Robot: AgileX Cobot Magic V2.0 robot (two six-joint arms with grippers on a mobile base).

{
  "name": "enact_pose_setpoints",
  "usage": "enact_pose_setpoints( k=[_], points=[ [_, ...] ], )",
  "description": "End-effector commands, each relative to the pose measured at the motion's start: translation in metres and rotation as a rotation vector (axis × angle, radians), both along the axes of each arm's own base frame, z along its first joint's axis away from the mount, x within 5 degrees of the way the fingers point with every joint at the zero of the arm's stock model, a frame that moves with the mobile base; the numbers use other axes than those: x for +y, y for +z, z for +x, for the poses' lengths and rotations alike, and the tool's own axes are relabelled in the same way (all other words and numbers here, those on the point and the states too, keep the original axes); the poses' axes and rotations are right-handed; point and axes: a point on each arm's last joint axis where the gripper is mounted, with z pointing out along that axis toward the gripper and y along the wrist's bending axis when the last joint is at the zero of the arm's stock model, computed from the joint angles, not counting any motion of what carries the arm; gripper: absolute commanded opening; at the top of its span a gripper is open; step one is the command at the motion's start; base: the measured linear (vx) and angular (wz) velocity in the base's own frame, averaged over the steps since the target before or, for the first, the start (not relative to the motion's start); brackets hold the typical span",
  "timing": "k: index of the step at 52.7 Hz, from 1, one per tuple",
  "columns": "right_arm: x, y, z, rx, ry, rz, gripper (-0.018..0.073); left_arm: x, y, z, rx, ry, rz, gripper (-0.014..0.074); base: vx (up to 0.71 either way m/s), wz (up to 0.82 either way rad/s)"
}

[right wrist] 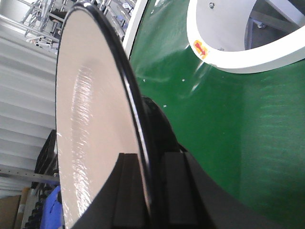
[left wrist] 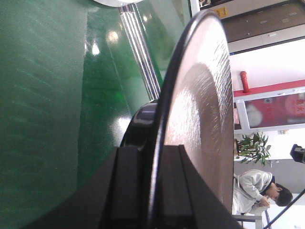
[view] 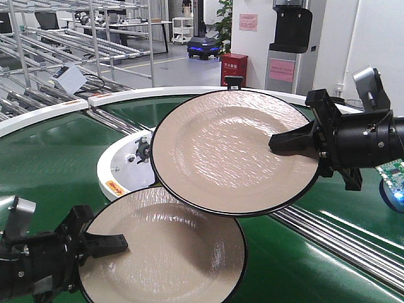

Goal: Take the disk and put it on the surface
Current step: 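Lift both gripped plates up off the conveyor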

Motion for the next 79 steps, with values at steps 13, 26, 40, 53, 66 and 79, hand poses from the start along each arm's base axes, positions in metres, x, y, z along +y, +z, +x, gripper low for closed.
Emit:
enact_pose_setpoints(
  k=[13,26,40,53,66,79],
  points=[
    [0.0000,0.0361,-0.0120,-0.092,-0.024,0.122,-0.0008,-0.0029,0.0273,-0.0022,-0.040,0.022,-0.164,0.0001,0.00,0.00],
    [0.0000,0.0361,-0.0120,-0.093,-0.024,0.121,-0.0008,-0.0029,0.0273,-0.0022,-0.040,0.022,-0.164,0.0001,0.00,0.00],
    [0.0001,0.0360,-0.0122,-0.092,-0.021,0.121,-0.0008,-0.0029,0.0273,-0.0022,-0.040,0.022,-0.164,0.0001,0.00,0.00],
    [0.0001,0.0360,-0.0122,-0.092,-0.021,0.121,-0.0008,-0.0029,0.0273,-0.0022,-0.040,0.022,-0.164,0.0001,-0.01,0.00],
    [0.0001,0.0357,-0.0119,-0.091,-0.021,0.120,-0.0008,-0.0029,0.0273,-0.0022,-0.040,0.022,-0.164,0.0001,-0.09,0.00],
    [0.0001,0.0354,-0.0116,-0.090,-0.021,0.120,-0.0008,-0.0029,0.0273,-0.0022,-0.040,0.022,-0.164,0.0001,-0.21,0.03]
  ],
)
